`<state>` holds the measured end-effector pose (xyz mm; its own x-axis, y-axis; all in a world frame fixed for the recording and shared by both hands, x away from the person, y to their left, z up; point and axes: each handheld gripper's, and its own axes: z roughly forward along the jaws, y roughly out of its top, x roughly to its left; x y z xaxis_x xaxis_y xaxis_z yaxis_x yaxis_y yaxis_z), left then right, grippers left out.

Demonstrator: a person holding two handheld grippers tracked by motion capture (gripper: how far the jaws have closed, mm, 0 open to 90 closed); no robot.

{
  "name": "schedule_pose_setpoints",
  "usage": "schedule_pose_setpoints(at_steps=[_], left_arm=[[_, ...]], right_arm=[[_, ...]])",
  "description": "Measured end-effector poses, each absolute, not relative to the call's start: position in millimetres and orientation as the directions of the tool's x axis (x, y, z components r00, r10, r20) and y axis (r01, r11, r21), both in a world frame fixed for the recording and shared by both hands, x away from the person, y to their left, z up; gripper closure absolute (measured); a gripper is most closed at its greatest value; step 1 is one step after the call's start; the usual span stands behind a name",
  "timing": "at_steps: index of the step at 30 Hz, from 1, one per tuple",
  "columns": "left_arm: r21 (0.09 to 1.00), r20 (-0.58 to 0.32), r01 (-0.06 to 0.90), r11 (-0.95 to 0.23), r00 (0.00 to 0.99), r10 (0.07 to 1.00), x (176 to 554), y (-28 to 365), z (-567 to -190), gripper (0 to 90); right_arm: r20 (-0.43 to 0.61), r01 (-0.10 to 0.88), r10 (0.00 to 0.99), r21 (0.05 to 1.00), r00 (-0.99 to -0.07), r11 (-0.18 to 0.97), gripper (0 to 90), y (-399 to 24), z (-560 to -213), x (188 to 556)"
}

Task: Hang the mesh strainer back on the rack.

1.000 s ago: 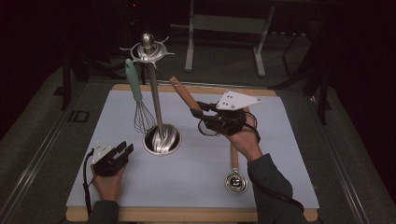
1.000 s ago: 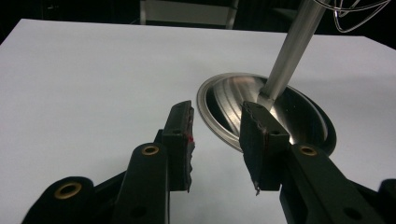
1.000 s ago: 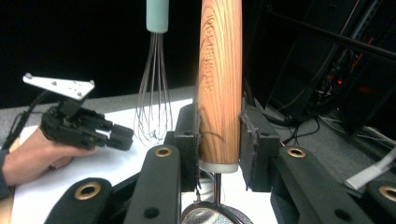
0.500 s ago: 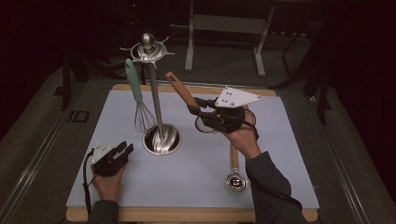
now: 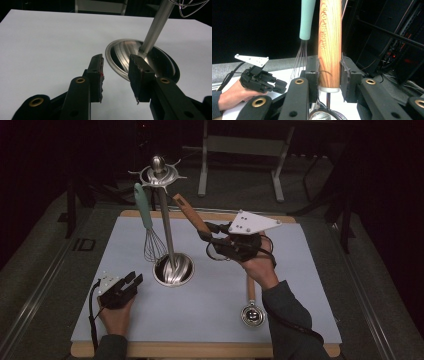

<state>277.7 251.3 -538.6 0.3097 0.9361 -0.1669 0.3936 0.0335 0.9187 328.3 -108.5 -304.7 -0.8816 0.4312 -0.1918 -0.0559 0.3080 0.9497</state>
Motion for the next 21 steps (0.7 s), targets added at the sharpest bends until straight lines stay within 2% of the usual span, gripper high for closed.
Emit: schedule_pose_setpoints(at_steps=[13,21], left_arm=[[0.919,-0.166,0.394,0.033,0.31,0.936,277.5,251.4,-538.5,64.8],[0.919,-0.167,0.394,0.034,0.31,0.936,277.5,251.6,-538.5,64.8]], right_arm=[[-0.214,-0.085,0.416,0.948,-0.884,0.306,71.0,-94.0,-293.6,325.0],[-0.21,-0.071,0.431,0.946,-0.878,0.317,71.0,-82.6,-292.3,333.7]])
